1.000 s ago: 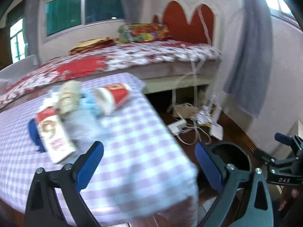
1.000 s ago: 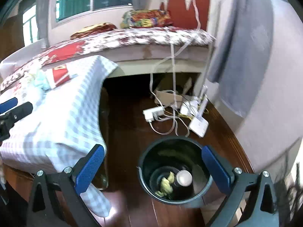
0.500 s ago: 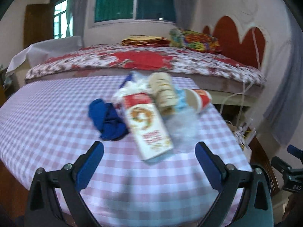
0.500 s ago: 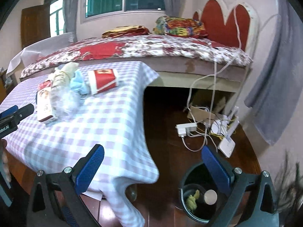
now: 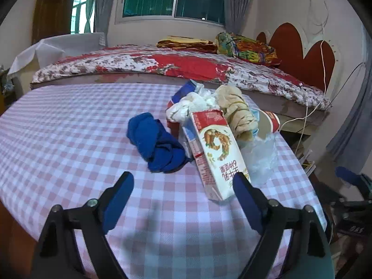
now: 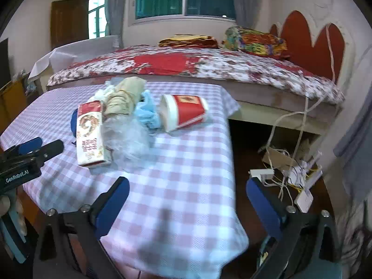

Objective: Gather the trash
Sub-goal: 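Grasp the milk carton with the left tool while the right tool grasps the plastic bag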

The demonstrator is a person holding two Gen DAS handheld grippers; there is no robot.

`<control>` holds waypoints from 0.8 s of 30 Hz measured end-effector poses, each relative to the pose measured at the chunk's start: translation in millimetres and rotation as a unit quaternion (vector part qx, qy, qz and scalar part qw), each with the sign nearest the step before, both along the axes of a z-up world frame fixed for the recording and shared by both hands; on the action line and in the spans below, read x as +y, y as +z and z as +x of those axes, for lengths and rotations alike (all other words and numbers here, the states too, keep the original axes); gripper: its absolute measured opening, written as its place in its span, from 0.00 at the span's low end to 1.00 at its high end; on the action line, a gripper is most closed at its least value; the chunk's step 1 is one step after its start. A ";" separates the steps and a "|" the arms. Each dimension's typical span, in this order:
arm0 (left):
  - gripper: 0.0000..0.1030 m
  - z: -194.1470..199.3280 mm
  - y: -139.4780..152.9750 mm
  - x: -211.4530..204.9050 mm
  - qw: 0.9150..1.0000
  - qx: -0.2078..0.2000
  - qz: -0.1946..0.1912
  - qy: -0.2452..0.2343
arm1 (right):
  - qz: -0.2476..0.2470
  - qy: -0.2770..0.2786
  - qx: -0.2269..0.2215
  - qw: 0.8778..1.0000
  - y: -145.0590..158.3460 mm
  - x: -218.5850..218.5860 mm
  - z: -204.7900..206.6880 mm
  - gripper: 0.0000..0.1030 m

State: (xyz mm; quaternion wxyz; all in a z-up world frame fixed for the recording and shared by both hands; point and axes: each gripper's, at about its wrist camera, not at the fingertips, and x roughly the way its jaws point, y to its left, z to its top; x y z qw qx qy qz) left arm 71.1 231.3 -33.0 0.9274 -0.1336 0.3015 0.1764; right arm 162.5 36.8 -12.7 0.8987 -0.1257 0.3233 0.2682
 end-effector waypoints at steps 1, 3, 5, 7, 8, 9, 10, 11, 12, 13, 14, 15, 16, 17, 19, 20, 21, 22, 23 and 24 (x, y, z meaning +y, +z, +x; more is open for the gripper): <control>0.83 2.4 0.2 2.2 1.000 0.000 -0.002 -0.003 | 0.000 0.006 0.003 1.000 -1.6 5.4 1.7 0.90; 0.83 4.3 0.5 6.4 1.000 0.000 -0.004 -0.001 | 0.000 0.019 0.009 1.000 -5.5 15.6 4.4 0.83; 0.83 5.1 -0.8 11.4 1.000 0.002 -0.005 0.000 | -0.001 0.032 0.014 0.999 -9.8 26.2 8.9 0.83; 0.83 6.7 -2.8 14.8 1.000 0.006 -0.008 -0.002 | 0.002 0.043 0.020 0.999 -13.5 36.2 13.2 0.83; 0.83 7.3 -3.6 15.8 1.000 0.008 -0.008 -0.002 | 0.002 0.048 0.023 0.999 -15.6 40.9 14.9 0.83; 0.83 8.1 -4.3 16.7 1.000 0.008 -0.008 -0.003 | 0.002 0.054 0.025 0.998 -18.0 46.0 17.2 0.83; 0.83 9.0 -5.0 17.6 1.000 0.008 -0.010 -0.003 | 0.001 0.057 0.027 0.998 -20.1 49.9 19.6 0.82; 0.83 10.3 -5.5 18.2 1.000 0.009 -0.011 -0.003 | 0.002 0.062 0.030 0.998 -22.6 55.0 22.7 0.80; 0.83 12.3 -5.7 19.1 1.000 0.009 -0.012 -0.004 | 0.003 0.066 0.033 0.997 -25.1 60.0 26.3 0.78; 0.83 13.2 -5.7 19.1 1.000 0.008 -0.013 -0.004 | 0.002 0.069 0.036 0.997 -27.0 63.3 29.9 0.77; 0.83 14.9 -5.5 19.1 1.000 0.008 -0.013 -0.006 | 0.001 0.070 0.041 0.997 -29.7 66.4 34.1 0.76; 0.83 16.2 -5.2 19.0 1.000 0.008 -0.014 -0.006 | 0.004 0.074 0.049 0.996 -31.9 68.9 39.3 0.75; 0.83 17.6 -5.1 19.8 1.000 0.008 -0.014 -0.007 | 0.009 0.077 0.056 0.995 -33.4 71.0 43.8 0.74; 0.83 19.0 -4.5 19.7 1.000 0.007 -0.015 -0.008 | 0.015 0.081 0.061 0.995 -34.5 72.9 48.6 0.73; 0.83 20.9 -4.0 18.4 1.000 0.007 -0.015 -0.009 | 0.028 0.094 0.075 0.992 -34.8 74.9 53.4 0.61; 0.83 22.4 -3.9 17.2 1.000 0.007 -0.016 -0.011 | 0.035 0.102 0.078 0.991 -33.7 76.1 54.9 0.56; 0.83 24.0 -4.1 15.5 1.000 0.008 -0.017 -0.014 | 0.035 0.109 0.078 0.990 -33.2 77.5 55.4 0.52; 0.83 25.2 -4.6 13.5 1.000 0.008 -0.017 -0.014 | 0.034 0.113 0.080 0.990 -33.4 78.7 55.5 0.44; 0.83 26.9 -5.2 11.4 1.000 0.009 -0.017 -0.017 | 0.034 0.120 0.085 0.989 -33.8 79.7 56.2 0.22; 0.83 28.5 -6.1 9.8 1.000 0.010 -0.020 -0.020 | 0.034 0.121 0.088 0.988 -34.1 79.5 56.5 0.11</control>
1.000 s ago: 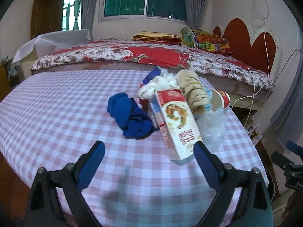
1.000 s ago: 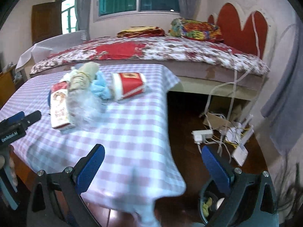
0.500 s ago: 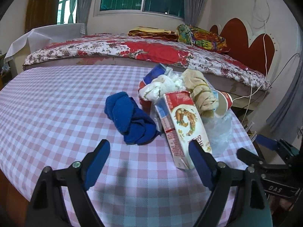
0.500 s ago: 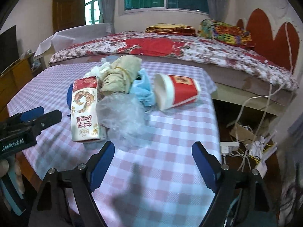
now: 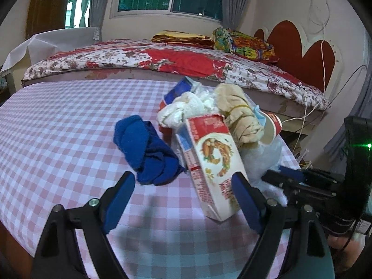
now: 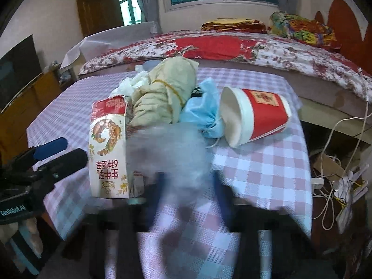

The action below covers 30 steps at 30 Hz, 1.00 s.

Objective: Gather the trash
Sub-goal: 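Grasp the milk carton with the left tool while the right tool grasps the plastic bag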

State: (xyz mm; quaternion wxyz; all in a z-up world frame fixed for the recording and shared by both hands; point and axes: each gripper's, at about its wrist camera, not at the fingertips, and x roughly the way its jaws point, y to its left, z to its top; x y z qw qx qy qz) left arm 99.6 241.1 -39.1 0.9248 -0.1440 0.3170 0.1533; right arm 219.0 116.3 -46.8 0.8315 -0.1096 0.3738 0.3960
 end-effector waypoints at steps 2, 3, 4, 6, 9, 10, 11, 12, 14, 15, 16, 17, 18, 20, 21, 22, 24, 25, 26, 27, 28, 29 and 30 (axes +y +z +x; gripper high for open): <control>0.83 2.5 -1.5 -3.9 1.000 0.002 -0.003 -0.004 | 0.004 0.001 0.000 1.000 1.1 -4.6 -1.3 0.06; 0.83 4.2 -3.0 -5.7 1.000 0.004 -0.005 -0.007 | 0.008 -0.001 -0.007 1.000 3.7 -9.2 -4.1 0.06; 0.83 5.7 -4.2 -7.3 1.000 0.005 -0.006 -0.008 | 0.012 -0.004 -0.014 1.000 6.1 -14.8 -6.9 0.06; 0.83 7.9 -6.4 -10.6 1.000 0.007 -0.010 -0.010 | 0.022 -0.010 -0.022 0.999 12.3 -26.9 -11.3 0.06; 0.83 12.1 -7.0 -18.4 1.000 0.006 -0.012 -0.013 | 0.015 -0.020 -0.037 0.999 17.3 -39.8 -14.9 0.06; 0.83 15.3 -6.9 -22.3 1.000 0.006 -0.010 -0.016 | 0.012 -0.025 -0.041 0.999 17.9 -44.4 -15.2 0.06; 0.83 17.6 -7.4 -25.0 1.000 0.007 -0.007 -0.017 | 0.010 -0.030 -0.044 0.999 18.0 -47.1 -15.6 0.06; 0.83 19.6 -8.4 -27.3 1.000 0.010 -0.002 -0.017 | 0.007 -0.037 -0.048 0.998 17.6 -50.8 -15.4 0.06; 0.83 26.5 -13.2 -32.0 1.000 0.023 0.006 -0.017 | 0.008 -0.043 -0.039 0.998 14.9 -56.9 -13.7 0.06; 0.83 29.2 -15.8 -33.0 0.999 0.029 0.011 -0.015 | 0.005 -0.045 -0.038 0.998 13.4 -58.0 -12.5 0.06; 0.83 29.6 -17.5 -33.1 0.999 0.033 0.015 -0.013 | 0.005 -0.046 -0.037 0.998 12.8 -58.1 -12.4 0.06; 0.83 30.1 -19.1 -32.5 0.999 0.038 0.020 -0.011 | 0.006 -0.043 -0.036 0.998 12.4 -58.9 -12.5 0.06; 0.79 29.3 -20.2 -31.1 0.999 0.040 0.022 -0.010 | 0.005 -0.040 -0.034 0.999 12.1 -58.2 -13.0 0.06; 0.73 27.8 -23.5 -26.4 0.999 0.047 0.018 -0.009 | -0.008 -0.041 -0.040 0.998 10.1 -54.3 -14.0 0.20; 0.67 27.4 -24.6 -24.0 0.999 0.047 0.013 -0.008 | -0.014 -0.041 -0.043 0.998 8.8 -52.7 -14.2 0.43; 0.61 25.5 -25.2 -21.0 0.999 0.047 0.010 -0.005 | -0.017 -0.043 -0.046 0.998 7.8 -51.7 -13.3 0.56; 0.60 17.6 -25.2 -16.0 0.999 0.044 0.010 0.003 | -0.016 -0.049 -0.052 0.997 7.0 -51.4 -12.1 0.75; 0.60 15.7 -25.4 -15.9 0.999 0.042 0.011 0.007 | -0.013 -0.046 -0.050 0.998 7.0 -51.4 -11.5 0.75; 0.60 11.5 -25.1 -13.8 0.999 0.039 0.011 0.014 | -0.013 -0.043 -0.046 0.998 6.8 -50.1 -10.7 0.75; 0.61 8.6 -25.0 -12.7 0.999 0.036 0.010 0.020 | -0.014 -0.043 -0.042 0.998 6.0 -48.5 -9.3 0.75; 0.67 9.1 -25.4 -13.0 0.999 0.037 0.011 0.023 | -0.013 -0.039 -0.037 0.998 5.3 -46.8 -7.8 0.75; 0.70 9.6 -25.5 -12.9 0.999 0.035 0.012 0.027 | -0.012 -0.035 -0.035 0.999 4.9 -44.9 -6.9 0.75; 0.72 11.2 -25.7 -13.2 0.999 0.033 0.012 0.025 | -0.015 -0.033 -0.035 0.999 4.1 -42.1 -5.8 0.72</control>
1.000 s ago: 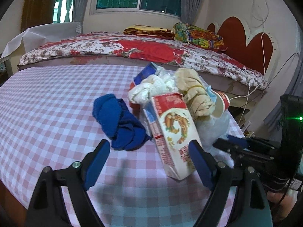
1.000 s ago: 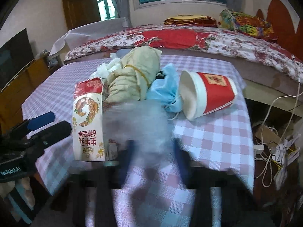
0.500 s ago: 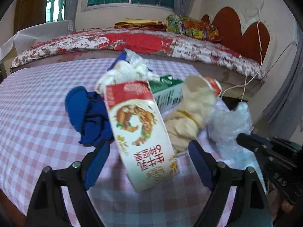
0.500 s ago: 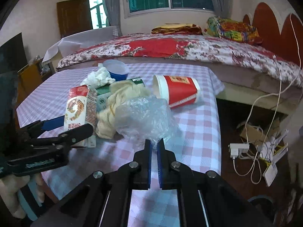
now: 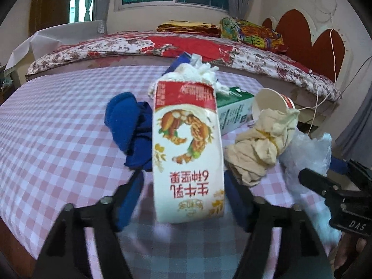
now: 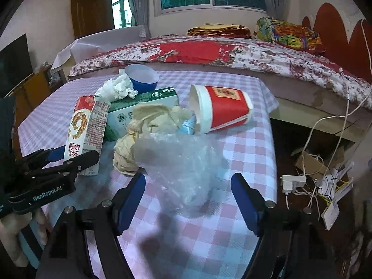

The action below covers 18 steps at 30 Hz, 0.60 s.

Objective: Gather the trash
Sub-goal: 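Grasp the milk carton with the left tool while the right tool grasps the plastic bag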

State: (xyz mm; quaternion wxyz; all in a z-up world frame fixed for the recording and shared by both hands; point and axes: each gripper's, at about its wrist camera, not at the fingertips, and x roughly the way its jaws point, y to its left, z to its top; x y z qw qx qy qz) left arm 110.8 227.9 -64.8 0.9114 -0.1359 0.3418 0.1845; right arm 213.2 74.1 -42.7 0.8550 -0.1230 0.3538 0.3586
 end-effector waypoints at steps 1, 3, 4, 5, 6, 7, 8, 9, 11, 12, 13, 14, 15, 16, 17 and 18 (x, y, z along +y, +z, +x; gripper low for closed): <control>0.72 2.2 0.0 -0.4 1.000 0.000 0.001 -0.001 | -0.001 0.002 0.002 1.000 -0.7 2.2 1.0 0.69; 0.71 7.7 -3.1 0.1 1.000 0.008 -0.002 -0.008 | -0.006 0.010 0.014 1.000 -4.7 8.0 3.6 0.38; 0.57 9.3 -3.5 1.0 1.000 0.010 -0.005 -0.010 | -0.016 0.011 0.022 1.000 -7.6 11.1 5.3 0.38; 0.53 8.8 -4.6 2.6 1.000 0.011 -0.010 -0.016 | -0.014 0.010 0.023 1.000 -7.7 11.5 4.2 0.35; 0.53 6.9 -4.0 2.9 1.000 0.009 -0.010 -0.017 | -0.008 0.010 0.024 1.000 -5.8 10.0 3.4 0.33; 0.53 3.9 -2.7 3.3 1.000 0.006 -0.009 -0.018 | -0.002 0.007 0.023 1.000 -3.0 7.5 2.2 0.33; 0.52 -0.5 -0.8 3.8 1.000 0.002 -0.006 -0.020 | 0.003 0.005 0.022 1.000 -0.7 4.3 0.8 0.32; 0.52 -5.6 1.8 3.9 1.000 -0.003 0.000 -0.019 | 0.010 0.003 0.021 1.000 2.5 1.0 -0.8 0.31; 0.52 -13.9 5.0 3.2 1.000 -0.007 0.002 -0.021 | 0.019 -0.002 0.017 1.000 7.8 -5.4 -4.1 0.30; 0.52 -16.5 6.5 2.8 1.000 -0.009 0.004 -0.021 | 0.024 -0.004 0.015 1.000 10.6 -8.3 -5.6 0.30; 0.52 -19.9 8.3 2.1 1.000 -0.012 0.005 -0.022 | 0.029 -0.006 0.015 0.999 13.4 -11.9 -7.6 0.30; 0.52 -24.6 11.3 0.5 1.000 -0.015 0.004 -0.024 | 0.033 -0.009 0.011 0.999 16.7 -15.6 -10.5 0.30; 0.52 -26.5 12.6 -0.3 1.000 -0.017 0.004 -0.025 | 0.036 -0.011 0.008 0.999 19.7 -18.7 -13.2 0.30; 0.52 -29.8 15.5 -2.9 0.999 -0.020 0.004 -0.028 | 0.039 -0.014 0.004 0.999 23.3 -23.5 -17.1 0.30; 0.52 -32.1 18.1 -6.2 0.999 -0.024 0.003 -0.031 | 0.041 -0.016 0.002 0.999 25.4 -26.7 -19.7 0.30; 0.52 -34.1 21.2 -10.9 0.999 -0.027 0.004 -0.037 | 0.043 -0.019 -0.001 0.999 28.1 -31.5 -23.0 0.30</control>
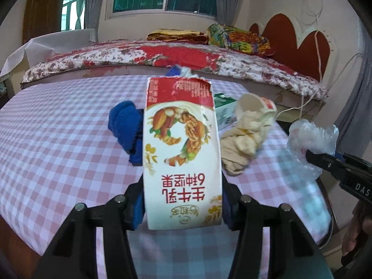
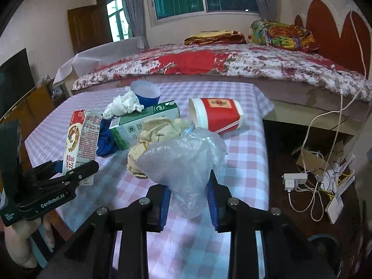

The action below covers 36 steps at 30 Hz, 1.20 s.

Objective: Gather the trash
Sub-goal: 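Grasp the milk carton with the left tool while the right tool grasps the plastic bag, then carry the milk carton and plastic bag over the bucket and release both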

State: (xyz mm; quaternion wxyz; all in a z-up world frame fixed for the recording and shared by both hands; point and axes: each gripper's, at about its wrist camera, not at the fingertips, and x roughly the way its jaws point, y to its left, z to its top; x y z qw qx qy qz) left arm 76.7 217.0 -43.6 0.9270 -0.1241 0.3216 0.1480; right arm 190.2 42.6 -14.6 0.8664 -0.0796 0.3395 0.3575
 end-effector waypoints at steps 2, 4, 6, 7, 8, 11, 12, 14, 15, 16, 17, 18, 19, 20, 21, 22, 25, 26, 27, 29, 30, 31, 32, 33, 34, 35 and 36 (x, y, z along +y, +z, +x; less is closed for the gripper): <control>0.52 -0.6 4.2 -8.2 1.000 -0.003 0.001 -0.010 | 0.004 -0.006 -0.004 1.000 4.8 -10.2 -5.1 0.30; 0.52 -0.4 8.4 -16.0 1.000 -0.007 0.002 -0.021 | 0.009 -0.015 -0.006 1.000 8.7 -22.4 -10.3 0.30; 0.52 0.5 12.8 -26.3 0.999 -0.010 0.002 -0.034 | 0.010 -0.026 -0.009 1.000 12.5 -35.7 -15.7 0.30; 0.52 0.0 13.9 -30.1 0.999 -0.011 0.002 -0.038 | 0.012 -0.032 -0.010 0.999 14.3 -42.5 -18.3 0.30; 0.52 0.8 16.2 -36.6 0.999 -0.013 0.003 -0.047 | 0.013 -0.036 -0.010 0.999 15.7 -47.9 -20.1 0.30; 0.52 3.5 19.9 -51.5 0.998 -0.016 0.003 -0.068 | 0.015 -0.054 -0.016 0.998 20.1 -68.2 -27.9 0.30; 0.52 4.9 20.8 -58.8 0.997 -0.017 0.004 -0.077 | 0.016 -0.062 -0.018 0.998 21.6 -75.9 -30.4 0.30; 0.52 6.6 22.0 -71.3 0.995 -0.017 0.006 -0.095 | 0.019 -0.077 -0.020 0.997 23.1 -91.4 -33.7 0.30; 0.52 7.6 22.5 -77.2 0.995 -0.017 0.007 -0.103 | 0.019 -0.085 -0.020 0.996 23.4 -99.8 -35.5 0.30; 0.52 10.4 22.7 -85.7 0.993 -0.017 0.009 -0.115 | 0.020 -0.091 -0.021 0.995 23.4 -106.6 -36.6 0.30; 0.52 12.0 22.9 -91.5 0.992 -0.016 0.009 -0.123 | 0.020 -0.100 -0.020 0.995 23.1 -115.9 -37.8 0.30; 0.52 14.9 23.0 -98.9 0.991 -0.015 0.009 -0.133 | 0.020 -0.108 -0.019 0.994 22.5 -124.1 -38.2 0.30; 0.52 17.3 23.0 -105.5 0.990 -0.015 0.010 -0.141 | 0.018 -0.116 -0.018 0.993 21.9 -132.2 -38.0 0.30; 0.52 19.9 23.0 -112.2 0.989 -0.014 0.010 -0.150 | 0.017 -0.122 -0.019 0.992 21.6 -138.6 -38.5 0.30; 0.52 21.2 23.1 -117.2 0.988 -0.013 0.010 -0.156 | 0.016 -0.129 -0.019 0.991 21.2 -147.3 -39.0 0.30; 0.52 23.8 23.0 -124.1 0.986 -0.011 0.011 -0.164 | 0.016 -0.135 -0.019 0.991 20.8 -154.4 -39.1 0.30; 0.52 32.4 20.3 -147.0 0.981 -0.003 0.014 -0.194 | 0.011 -0.156 -0.019 0.987 18.8 -178.9 -40.0 0.30; 0.52 35.2 19.4 -154.0 0.979 0.000 0.015 -0.204 | 0.010 -0.165 -0.017 0.986 17.8 -188.0 -40.4 0.30; 0.52 37.1 18.3 -161.1 0.977 0.002 0.014 -0.214 | 0.008 -0.173 -0.016 0.985 16.3 -196.3 -40.4 0.30; 0.52 40.6 16.8 -175.0 0.973 0.004 0.016 -0.231 | 0.005 -0.189 -0.014 0.982 12.6 -211.7 -41.2 0.30; 0.52 41.3 15.9 -181.3 0.971 0.005 0.017 -0.240 | 0.004 -0.199 -0.012 0.980 10.0 -220.5 -41.8 0.30; 0.52 43.2 15.2 -188.4 0.968 0.007 0.019 -0.250 | 0.003 -0.206 -0.009 0.978 7.8 -227.6 -42.4 0.30; 0.52 46.1 14.1 -197.1 0.965 0.008 0.020 -0.262 | 0.003 -0.215 -0.005 0.977 4.6 -236.0 -42.7 0.30; 0.52 46.5 14.0 -203.0 0.963 0.009 0.019 -0.270 | 0.001 -0.224 -0.002 0.975 1.4 -243.9 -42.9 0.30; 0.52 47.8 13.1 -210.0 0.960 0.010 0.020 -0.280 | 0.000 -0.231 0.000 0.973 -1.8 -251.0 -43.1 0.30; 0.52 49.8 11.7 -217.5 0.957 0.012 0.021 -0.291 | 0.000 -0.236 0.002 0.972 -4.2 -256.6 -42.7 0.30; 0.52 52.1 9.9 -224.9 0.953 0.014 0.019 -0.301 | -0.002 -0.242 0.006 0.970 -7.7 -263.1 -42.2 0.30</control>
